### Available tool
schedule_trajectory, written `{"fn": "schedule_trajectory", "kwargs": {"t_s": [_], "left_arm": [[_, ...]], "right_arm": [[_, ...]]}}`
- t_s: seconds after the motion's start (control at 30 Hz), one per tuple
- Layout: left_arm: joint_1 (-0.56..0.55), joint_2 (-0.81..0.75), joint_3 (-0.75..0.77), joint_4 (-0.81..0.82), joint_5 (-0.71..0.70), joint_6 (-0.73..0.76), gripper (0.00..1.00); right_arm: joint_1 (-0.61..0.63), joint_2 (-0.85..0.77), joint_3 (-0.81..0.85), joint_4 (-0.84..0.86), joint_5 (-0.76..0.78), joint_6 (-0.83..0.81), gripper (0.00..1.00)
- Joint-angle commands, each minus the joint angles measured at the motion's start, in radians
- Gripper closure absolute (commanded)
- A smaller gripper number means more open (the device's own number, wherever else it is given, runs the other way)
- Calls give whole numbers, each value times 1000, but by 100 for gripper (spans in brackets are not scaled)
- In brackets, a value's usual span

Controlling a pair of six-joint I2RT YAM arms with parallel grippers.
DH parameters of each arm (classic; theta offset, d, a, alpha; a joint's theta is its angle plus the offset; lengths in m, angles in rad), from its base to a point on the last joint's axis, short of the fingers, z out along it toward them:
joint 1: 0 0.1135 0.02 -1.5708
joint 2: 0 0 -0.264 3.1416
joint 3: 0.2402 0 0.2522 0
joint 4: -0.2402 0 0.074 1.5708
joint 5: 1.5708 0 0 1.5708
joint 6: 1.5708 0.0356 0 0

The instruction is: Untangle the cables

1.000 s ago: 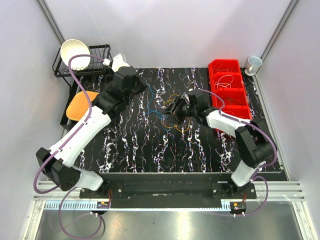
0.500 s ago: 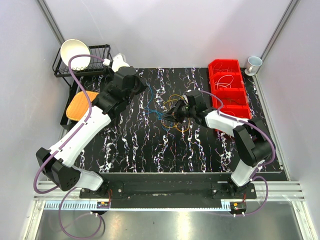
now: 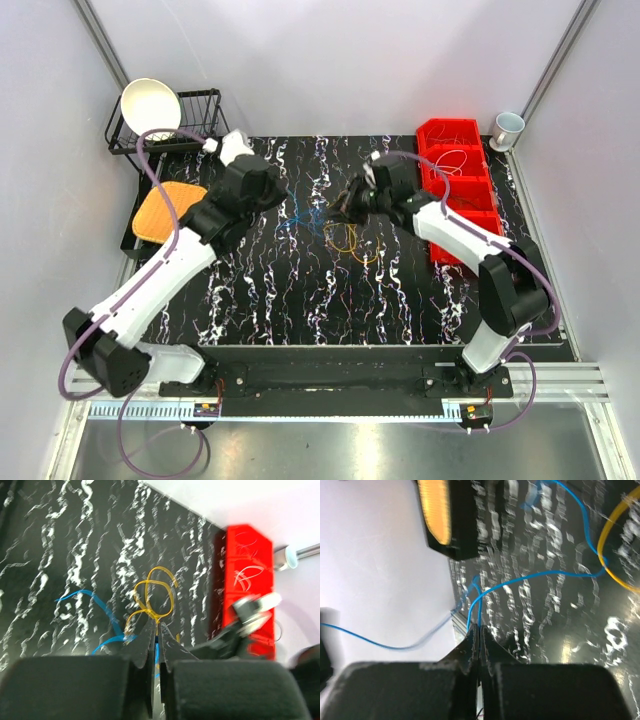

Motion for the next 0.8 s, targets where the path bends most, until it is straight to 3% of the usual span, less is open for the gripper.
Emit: {"fn": "schedule_trajectory", "kwargs": {"t_s": [0.0,0.03,0.07,0.1,0.17,0.2,0.5,0.77], "left_arm": [[8,-110,-59,6,-17,4,75],[9,-132,-79,-8,-10,10,66],[11,-144,-89,-15,-10,21,39],[12,-155,-96,-24,-10,25,26],[14,-190,-116,-57,-12,31,6],[17,-204,-124,-69,-13,33,1],[17,-370,-234,-176,-52,74,1],[18,-459,-283,-284,-53,133,1]], "right_arm": [[-7,-77,244,-172,15,-187,100],[-8,-75,283,-198,7,-209,100],[-11,-71,319,-259,10,-252,100],[-13,-68,393,-287,12,-273,100],[-17,-57,459,-358,15,-318,100],[-22,-55,511,-375,13,-327,100],[-47,-29,795,-560,71,-477,100],[-114,-41,872,-610,104,-510,100]]}}
